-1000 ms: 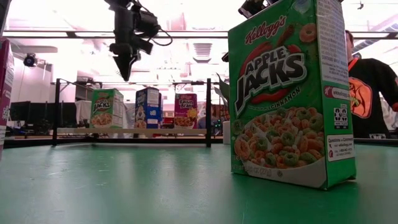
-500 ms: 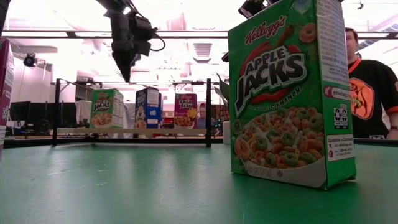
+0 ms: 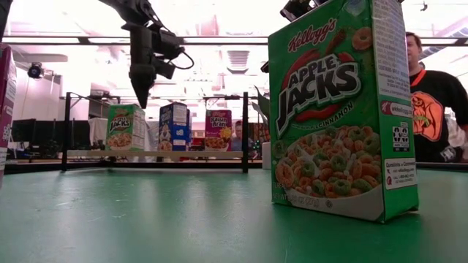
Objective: Stack cereal on shelf
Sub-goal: Put the top green cereal box on the shelf aligned with the other green cereal box
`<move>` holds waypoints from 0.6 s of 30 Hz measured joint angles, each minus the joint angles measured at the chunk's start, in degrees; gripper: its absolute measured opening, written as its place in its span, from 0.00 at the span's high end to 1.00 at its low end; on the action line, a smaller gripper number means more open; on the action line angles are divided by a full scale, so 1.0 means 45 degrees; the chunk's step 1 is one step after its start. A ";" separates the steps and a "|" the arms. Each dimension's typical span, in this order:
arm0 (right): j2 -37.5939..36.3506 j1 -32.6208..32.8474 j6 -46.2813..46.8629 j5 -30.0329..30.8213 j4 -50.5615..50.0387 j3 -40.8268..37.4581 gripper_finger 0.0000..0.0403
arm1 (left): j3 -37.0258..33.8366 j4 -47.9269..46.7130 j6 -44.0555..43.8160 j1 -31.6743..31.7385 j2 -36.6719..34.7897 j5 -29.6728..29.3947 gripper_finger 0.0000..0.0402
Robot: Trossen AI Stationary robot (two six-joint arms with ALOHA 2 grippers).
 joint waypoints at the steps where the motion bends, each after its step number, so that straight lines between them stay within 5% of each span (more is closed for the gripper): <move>1: 0.0000 -0.0001 0.0005 -0.0004 0.0000 0.0000 0.61 | 0.0000 0.0021 -0.0034 0.0000 0.0000 -0.0093 1.00; 18: 0.0000 0.0000 0.0000 0.0000 0.0005 0.0000 0.61 | -0.0175 0.0118 -0.0338 0.0024 0.0005 -0.1045 1.00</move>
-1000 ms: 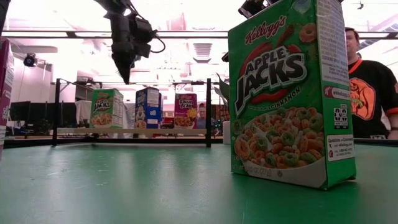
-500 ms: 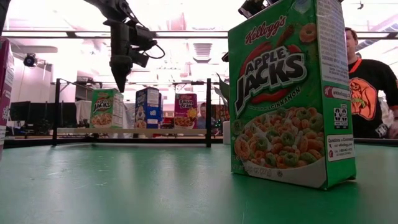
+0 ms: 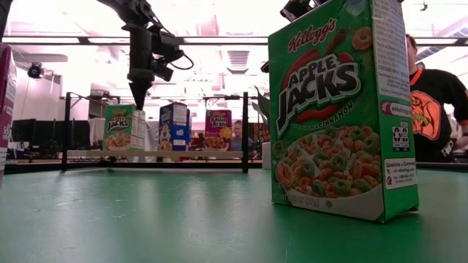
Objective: Stack cereal on shelf
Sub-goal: Put the top green cereal box on the shelf aligned with the other green cereal box, then adjust the blue cereal on the shelf
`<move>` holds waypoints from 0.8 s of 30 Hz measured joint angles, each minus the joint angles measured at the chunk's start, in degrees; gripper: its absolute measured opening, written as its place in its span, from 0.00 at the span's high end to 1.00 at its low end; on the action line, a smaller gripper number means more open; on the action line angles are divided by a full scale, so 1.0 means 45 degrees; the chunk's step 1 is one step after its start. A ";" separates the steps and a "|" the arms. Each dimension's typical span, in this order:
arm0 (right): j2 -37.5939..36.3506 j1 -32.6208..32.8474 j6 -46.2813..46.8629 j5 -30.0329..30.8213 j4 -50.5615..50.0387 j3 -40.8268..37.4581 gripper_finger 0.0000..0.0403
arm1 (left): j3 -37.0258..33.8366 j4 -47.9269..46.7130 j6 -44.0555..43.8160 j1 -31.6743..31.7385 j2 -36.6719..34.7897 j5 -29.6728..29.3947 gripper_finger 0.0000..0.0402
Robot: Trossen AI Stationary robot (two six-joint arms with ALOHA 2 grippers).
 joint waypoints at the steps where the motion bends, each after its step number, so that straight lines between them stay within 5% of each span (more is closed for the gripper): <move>1: 0.0000 -0.0001 0.0000 0.0000 0.0000 0.0000 0.61 | 0.0000 -0.0001 -0.0004 0.0000 0.0000 0.0000 1.00; 12: -0.0005 -0.0001 0.0005 0.0000 0.0005 0.0000 0.61 | 0.0028 -0.0010 -0.0183 -0.0127 -0.0114 -0.0008 1.00; 19: -0.0005 -0.0001 0.0000 0.0000 0.0020 0.0000 0.61 | 0.0104 0.0246 0.0495 -0.0672 -0.0534 0.3091 1.00; 24: -0.0005 -0.0001 0.0005 0.0003 0.0063 0.0000 0.61 | -0.0259 0.0540 0.0573 -0.1538 -0.0487 0.3505 1.00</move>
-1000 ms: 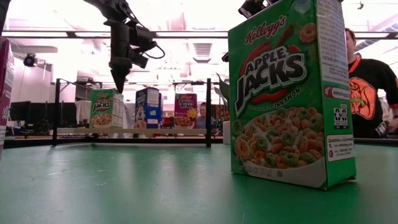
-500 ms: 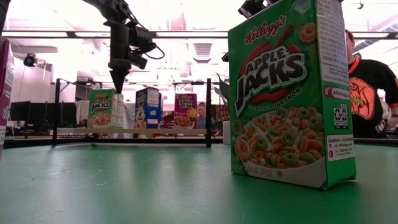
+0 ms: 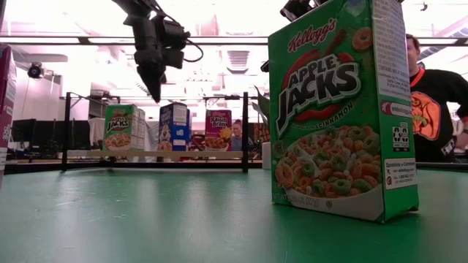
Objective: Stack cereal on shelf
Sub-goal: Adjust the blue cereal on the shelf
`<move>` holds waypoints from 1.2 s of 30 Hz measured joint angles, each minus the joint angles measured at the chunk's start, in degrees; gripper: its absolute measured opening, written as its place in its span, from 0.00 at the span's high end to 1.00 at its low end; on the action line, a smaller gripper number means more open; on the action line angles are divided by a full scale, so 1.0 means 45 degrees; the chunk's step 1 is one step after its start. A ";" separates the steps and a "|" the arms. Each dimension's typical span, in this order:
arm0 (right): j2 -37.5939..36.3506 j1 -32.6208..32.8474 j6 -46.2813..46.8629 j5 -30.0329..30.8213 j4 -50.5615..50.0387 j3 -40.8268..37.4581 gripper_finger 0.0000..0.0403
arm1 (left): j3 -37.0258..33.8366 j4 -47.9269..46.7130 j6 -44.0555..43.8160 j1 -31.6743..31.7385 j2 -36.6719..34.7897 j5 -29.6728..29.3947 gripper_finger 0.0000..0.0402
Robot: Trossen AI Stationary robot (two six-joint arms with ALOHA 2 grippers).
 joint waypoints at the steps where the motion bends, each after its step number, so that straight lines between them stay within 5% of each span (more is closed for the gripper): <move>1: 0.0000 0.0002 -0.0005 -0.0003 0.0000 0.0000 0.61 | -0.0102 -0.0016 0.0062 -0.0212 0.0009 0.0088 1.00; 10: 0.0000 0.0004 -0.0019 -0.0003 -0.0009 0.0000 0.61 | -0.0764 0.0884 -0.0991 -0.1609 0.0001 0.0135 1.00; 15: 0.0000 0.0003 -0.0010 -0.0003 -0.0015 0.0000 0.61 | -0.1235 0.1793 -0.1897 -0.1642 0.0001 -0.1611 1.00; 36: 0.0000 0.0002 -0.0044 0.0006 0.0002 0.0000 0.61 | -0.1625 0.4100 -0.3788 -0.1648 -0.0004 -0.2048 1.00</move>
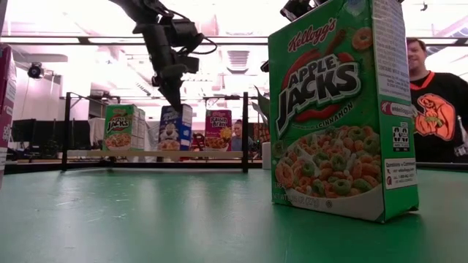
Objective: Stack cereal on shelf
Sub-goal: Adjust the blue cereal on the shelf
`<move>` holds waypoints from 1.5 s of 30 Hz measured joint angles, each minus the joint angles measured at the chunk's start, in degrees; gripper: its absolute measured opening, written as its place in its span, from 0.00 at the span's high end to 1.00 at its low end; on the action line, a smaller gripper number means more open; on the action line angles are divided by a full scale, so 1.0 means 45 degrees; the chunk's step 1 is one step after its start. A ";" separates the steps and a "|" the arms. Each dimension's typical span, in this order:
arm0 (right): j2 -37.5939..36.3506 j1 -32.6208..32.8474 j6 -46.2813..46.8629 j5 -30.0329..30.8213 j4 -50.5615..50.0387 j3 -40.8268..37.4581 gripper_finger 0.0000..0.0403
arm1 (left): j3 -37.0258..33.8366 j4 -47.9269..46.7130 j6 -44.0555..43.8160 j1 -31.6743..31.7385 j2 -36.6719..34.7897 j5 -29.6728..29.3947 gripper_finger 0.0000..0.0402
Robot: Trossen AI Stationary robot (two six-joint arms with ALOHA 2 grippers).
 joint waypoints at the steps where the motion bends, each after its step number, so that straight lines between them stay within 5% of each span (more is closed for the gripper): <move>1: 0.0000 0.0002 -0.0005 0.0000 0.0002 0.0000 0.61 | 0.0000 0.0136 -0.0148 0.0000 0.0000 -0.0228 1.00; 13: 0.0000 -0.0002 0.0000 0.0000 -0.0017 0.0000 0.61 | -0.0010 0.0501 -0.1011 -0.0151 -0.0015 -0.0427 1.00; 21: 0.0000 -0.0002 -0.0112 0.0005 -0.0041 0.0000 0.61 | -0.0013 0.2156 0.0746 -0.0426 -0.0309 0.0560 1.00; 29: 0.0000 -0.0002 -0.0102 0.0005 -0.0035 0.0005 0.61 | 0.0000 0.0107 0.1428 -0.0126 -0.0463 -0.1530 1.00; 40: 0.0000 0.0002 -0.0102 0.0000 0.0051 0.0005 0.61 | -0.0015 -0.0452 0.1453 -0.0165 -0.1518 -0.1681 1.00; 45: 0.0000 -0.0001 -0.0092 0.0000 0.0101 0.0005 0.61 | -0.0010 -0.0790 0.1851 -0.0031 -0.2211 -0.3081 1.00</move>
